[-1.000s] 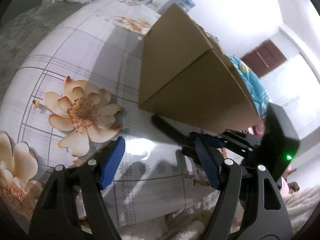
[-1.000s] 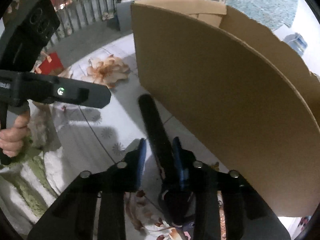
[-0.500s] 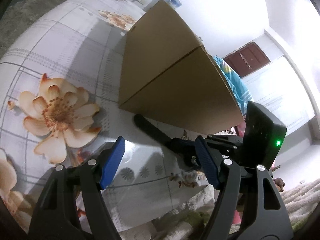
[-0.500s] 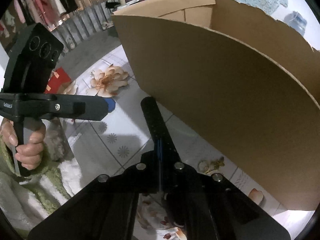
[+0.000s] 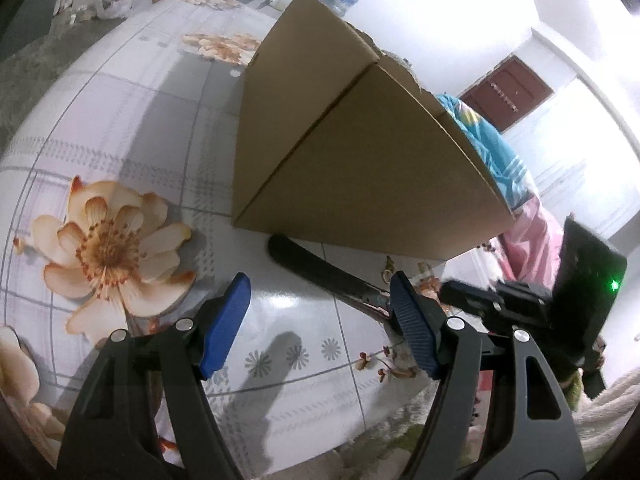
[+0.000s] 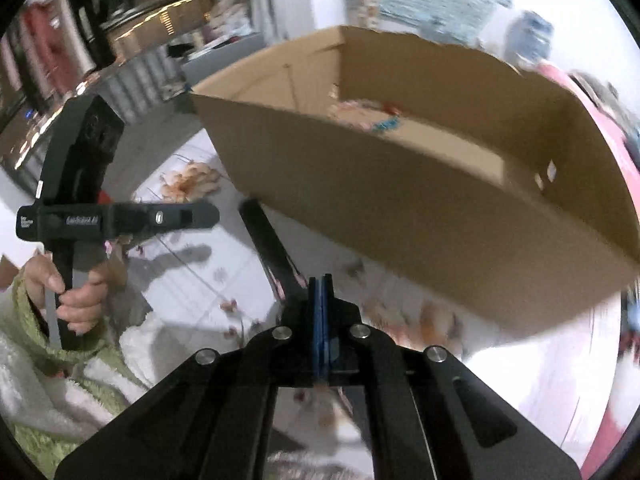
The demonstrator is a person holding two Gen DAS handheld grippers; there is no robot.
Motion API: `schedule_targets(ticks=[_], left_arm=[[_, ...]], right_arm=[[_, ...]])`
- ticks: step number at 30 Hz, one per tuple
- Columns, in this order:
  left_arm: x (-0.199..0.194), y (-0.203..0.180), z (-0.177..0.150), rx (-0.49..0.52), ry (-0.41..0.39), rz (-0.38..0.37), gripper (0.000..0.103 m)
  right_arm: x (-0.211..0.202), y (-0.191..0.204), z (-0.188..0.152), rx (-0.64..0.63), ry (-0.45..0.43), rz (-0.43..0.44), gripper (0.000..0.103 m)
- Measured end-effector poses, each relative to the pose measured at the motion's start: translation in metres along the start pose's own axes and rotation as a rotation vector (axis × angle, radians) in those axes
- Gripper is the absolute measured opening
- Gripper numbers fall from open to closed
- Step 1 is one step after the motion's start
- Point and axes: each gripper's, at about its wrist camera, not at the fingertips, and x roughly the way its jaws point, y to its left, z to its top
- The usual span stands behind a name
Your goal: Organize jewelry
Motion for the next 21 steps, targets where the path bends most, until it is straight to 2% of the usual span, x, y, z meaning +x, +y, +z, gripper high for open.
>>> schedule_targets(ticks=[3,6,14,20,21], left_arm=[[0.005,-0.005,0.003,0.033,0.007,0.031,0.068],[0.010,-0.009,0.009,0.054,0.009,0.063,0.068],[0.026,-0.021,0.014,0.111,0.006,0.152,0.068],[0.036,-0.035,0.013,0.166,0.004,0.192,0.072],[0.036,-0.036,0.012,0.170,0.006,0.180,0.072]], right_arm=[[0.012,0.004,-0.011,0.009,0.012,-0.048,0.002],[0.017,0.010,-0.018,0.008,-0.016,-0.064,0.002],[0.019,0.007,-0.022,0.016,-0.045,-0.033,0.002],[0.009,-0.001,-0.027,0.015,-0.061,-0.008,0.002],[0.007,-0.002,-0.029,0.011,-0.064,-0.001,0.002]])
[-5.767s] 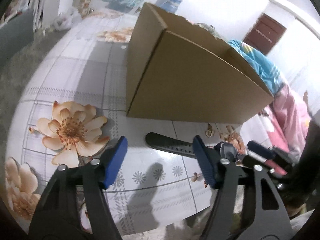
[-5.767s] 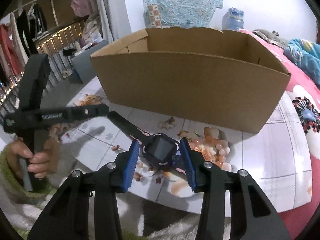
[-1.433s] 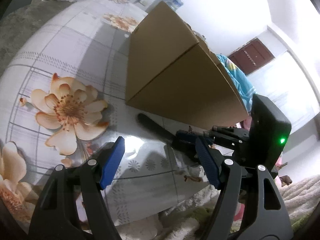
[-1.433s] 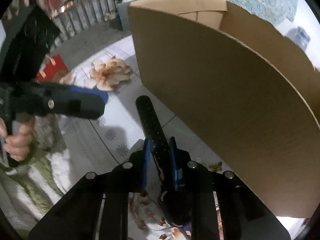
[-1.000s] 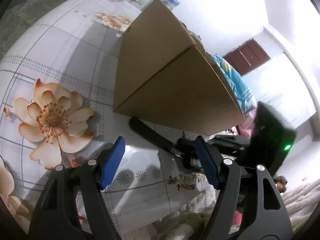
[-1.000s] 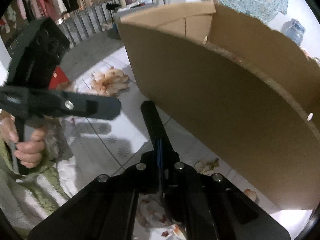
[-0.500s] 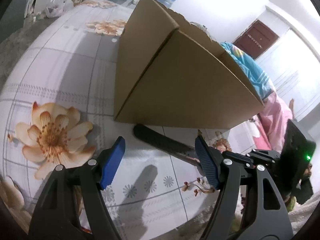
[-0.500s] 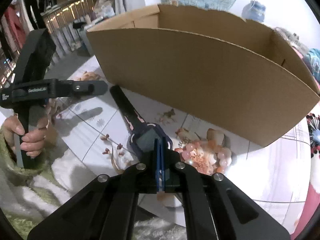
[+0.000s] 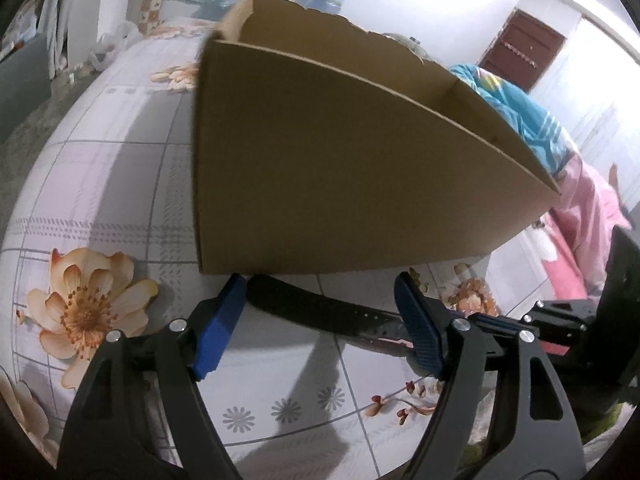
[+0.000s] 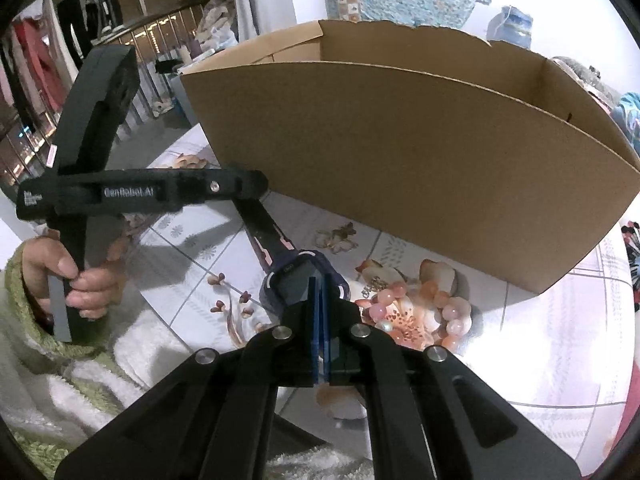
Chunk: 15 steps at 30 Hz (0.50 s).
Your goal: Organize jewelry
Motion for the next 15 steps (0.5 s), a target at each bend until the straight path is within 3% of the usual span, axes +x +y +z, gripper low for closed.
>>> schedule_targets(ticks=[3,9,13,15], left_arm=[[-0.0007,0.0022,-0.0026,-0.043,0.022,-0.138,0.072],[-0.0005,0.0030,-0.0051,-0.056,0.031,-0.178,0.068],[-0.0024,0.0041,-0.0077,-0.054,0.031,-0.166,0.043],[-0.0050,0.0026,-0.0085,-0.043,0.026,-0.166,0.038]], right_arm=[[-0.0030,-0.0025,-0.0020,-0.005,-0.004,0.007,0.002],[-0.0065,-0.0053,-0.0045,-0.003,-0.013,0.018,0.002],[-0.0061,-0.0055,-0.0040,-0.004,-0.015,0.020,0.002],[-0.0060,-0.0057,-0.0040,-0.004,-0.017,0.020,0.002]])
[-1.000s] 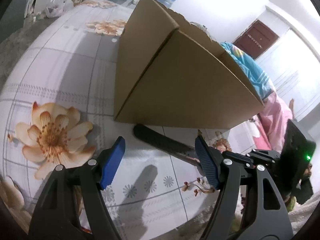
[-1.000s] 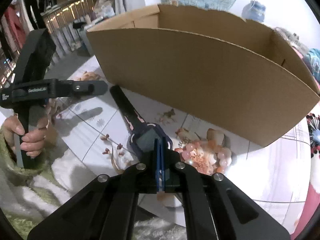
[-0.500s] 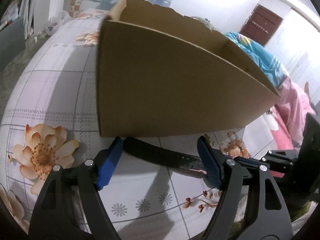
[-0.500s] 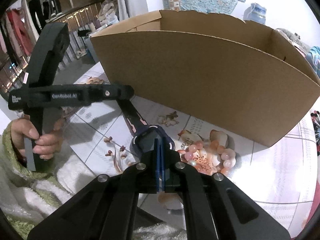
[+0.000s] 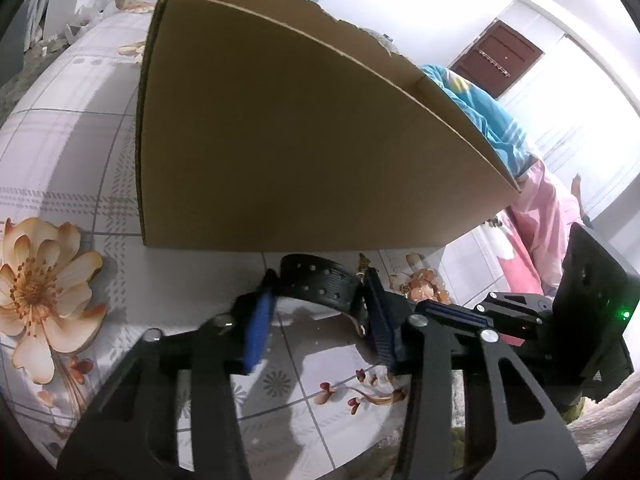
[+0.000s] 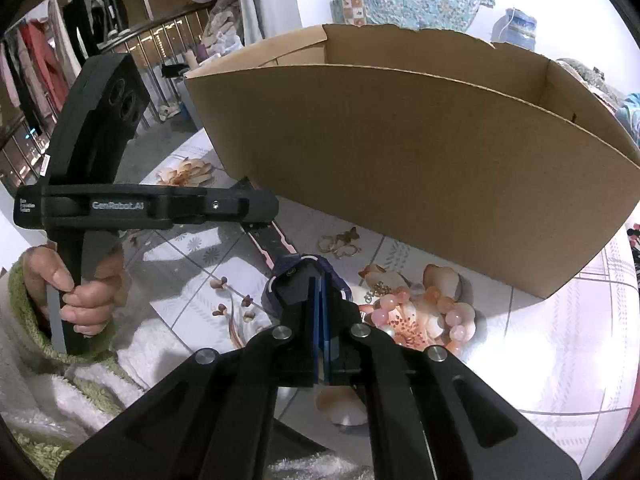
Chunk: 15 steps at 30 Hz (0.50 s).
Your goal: Organize jewelry
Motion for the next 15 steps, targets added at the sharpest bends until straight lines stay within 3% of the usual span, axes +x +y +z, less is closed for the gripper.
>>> schedule_targets(ticks=[4,9,13,15], left_arm=[[-0.001,-0.013,-0.004,0.086,-0.010,0.060,0.027],[-0.003,-0.032,-0.009,0.194,-0.026,0.164,0.026],[-0.005,-0.039,-0.015,0.235,-0.039,0.207,0.026],[-0.005,-0.040,-0.016,0.246,-0.042,0.222,0.026]], right_arm=[[0.000,0.000,0.001,0.000,-0.005,-0.003,0.002],[-0.014,-0.012,-0.003,0.052,-0.025,-0.010,0.003],[-0.047,-0.036,-0.020,0.163,-0.068,-0.018,0.024],[-0.061,-0.051,-0.036,0.240,-0.061,-0.031,0.027]])
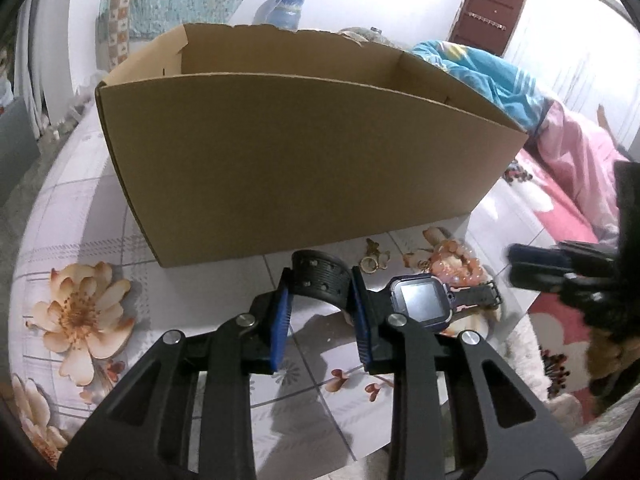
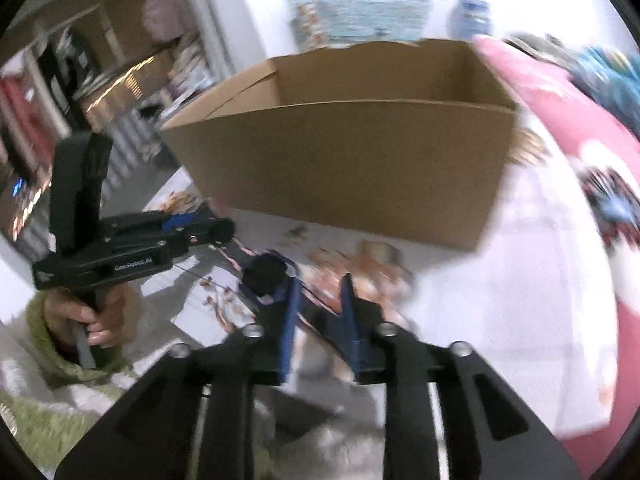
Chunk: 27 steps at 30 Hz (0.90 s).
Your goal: Organize jewelry
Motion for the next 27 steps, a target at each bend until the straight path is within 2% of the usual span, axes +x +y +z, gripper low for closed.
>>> schedule_targets(ticks=[6,12,18,22,27], left_arm=[[0.005,0.002,-0.002,-0.006,0.031,0.022,0.026],[0.007,-0.001,-0.007,0.007,0.045,0.040,0.026],[0.008,-0.005,-0.008,0.015,0.042,0.050,0.026],[0.007,-0.005,-0.008,0.013,0.041,0.043,0.026],[0.007,-0.004,-0.009,0.014,0.036,0.040,0.026]], right_arm=[[-0.001,-0.021,-0.023,0.129,0.045,-0.024,0.028],[0.020,-0.015,-0.018,0.133,0.065,-0.040,0.028],[0.028,-0.016,-0.011,0.166,0.068,-0.002,0.028],[0.026,-0.026,-0.012,0.258,0.046,0.065,0.029],[0.019,-0.037,-0.013,0.376,-0.029,0.238,0.024]])
